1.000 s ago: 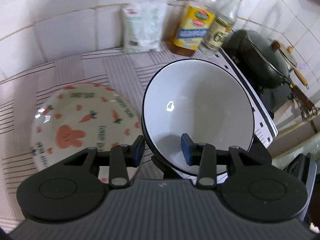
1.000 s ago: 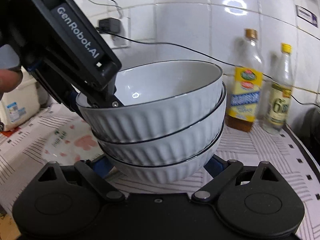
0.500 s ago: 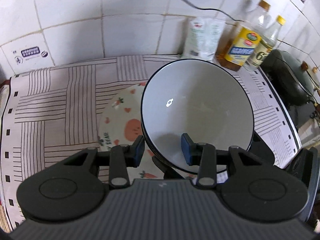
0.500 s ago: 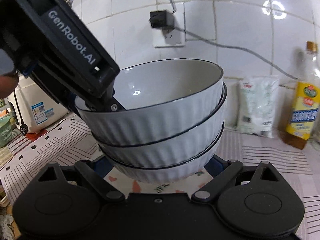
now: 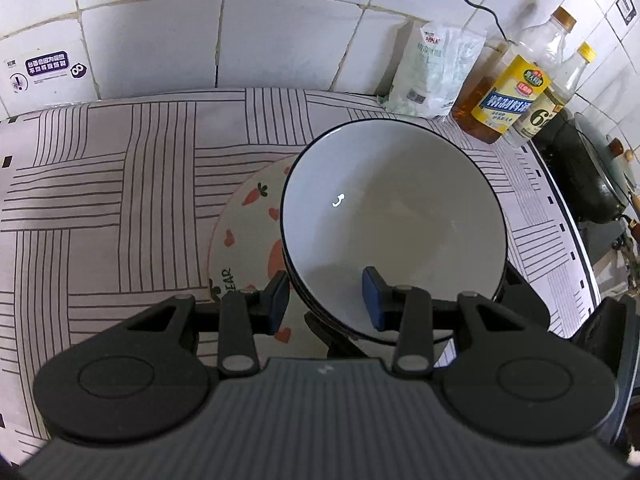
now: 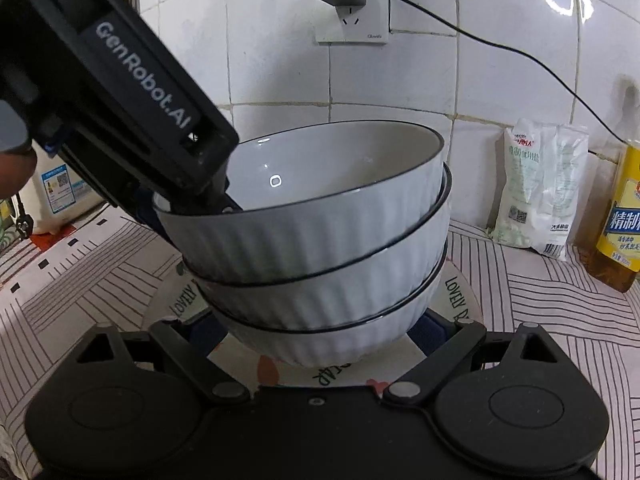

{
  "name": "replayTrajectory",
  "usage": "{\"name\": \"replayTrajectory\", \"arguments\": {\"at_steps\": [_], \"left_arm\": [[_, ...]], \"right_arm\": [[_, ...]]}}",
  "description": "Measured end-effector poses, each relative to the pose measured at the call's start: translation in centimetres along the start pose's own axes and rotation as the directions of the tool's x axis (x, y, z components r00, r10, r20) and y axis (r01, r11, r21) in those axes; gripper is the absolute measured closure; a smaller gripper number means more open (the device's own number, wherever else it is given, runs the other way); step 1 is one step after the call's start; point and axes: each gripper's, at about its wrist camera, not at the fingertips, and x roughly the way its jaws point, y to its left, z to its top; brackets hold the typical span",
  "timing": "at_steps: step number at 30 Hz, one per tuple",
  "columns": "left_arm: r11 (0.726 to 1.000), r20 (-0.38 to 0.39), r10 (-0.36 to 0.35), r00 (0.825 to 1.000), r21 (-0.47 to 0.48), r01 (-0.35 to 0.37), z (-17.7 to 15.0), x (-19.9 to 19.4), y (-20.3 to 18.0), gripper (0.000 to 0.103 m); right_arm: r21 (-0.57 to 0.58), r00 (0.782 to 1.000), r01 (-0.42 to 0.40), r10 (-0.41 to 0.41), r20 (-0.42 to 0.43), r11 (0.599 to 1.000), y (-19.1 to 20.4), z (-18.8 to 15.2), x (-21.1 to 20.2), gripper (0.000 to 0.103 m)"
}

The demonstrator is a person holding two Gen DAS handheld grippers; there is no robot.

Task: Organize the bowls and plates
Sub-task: 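Lower the bowl stack onto the pink bunny plate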

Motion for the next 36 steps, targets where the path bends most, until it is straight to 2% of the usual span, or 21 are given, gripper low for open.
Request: {"name": "replayTrajectory", "arguments": {"at_steps": [3, 11, 16, 21, 27, 32, 36], "left_arm": [[1.0, -0.009, 0.015, 1.0, -0.005, -0.015, 0.2, 0.4, 0.1, 0.065], [0.999, -0.015, 0.031, 0.999, -0.03, -0.031, 0.0, 0.5, -0.1, 0.067], [0.999, -0.032, 0.035, 0.999, -0.037, -0.036, 0.3, 0.7, -0.5, 0.068], [0.998, -0.033, 0.04, 0.999, -0.045, -0.042, 0.3, 1.0, -0.6, 0.067], [0.99, -0.014, 0.141, 0.99, 0.03, -0.141, 0.3, 0.4, -2.1, 0.062], [0.986, 0.034, 0.165, 0.986, 0.026, -0.166, -0.1, -2.1, -3.0, 0.056], [0.984, 0.048, 0.178, 0.983, 0.005, -0.178, -0.8, -4.1, -3.4, 0.053]], "right_arm": [[0.028, 1.0, -0.012, 0.013, -0.023, 1.0, -0.1, 0.1, 0.4, 0.006], [-0.005, 0.997, -0.011, 0.01, -0.077, 1.0, 0.1, 0.6, 0.9, 0.007], [0.084, 0.993, -0.021, 0.031, -0.117, 0.996, -0.6, 1.0, 0.9, 0.007], [0.048, 0.985, 0.009, 0.0, -0.172, 0.999, 0.1, 1.8, 0.6, 0.007], [0.029, 0.983, 0.056, -0.05, -0.177, 0.998, 1.0, 2.3, -1.8, 0.006], [0.105, 0.982, 0.074, -0.054, -0.183, 0.992, 0.6, 3.1, -4.3, 0.006], [0.103, 0.981, 0.088, -0.068, -0.183, 0.991, 0.8, 3.2, -6.7, 0.006]]}}
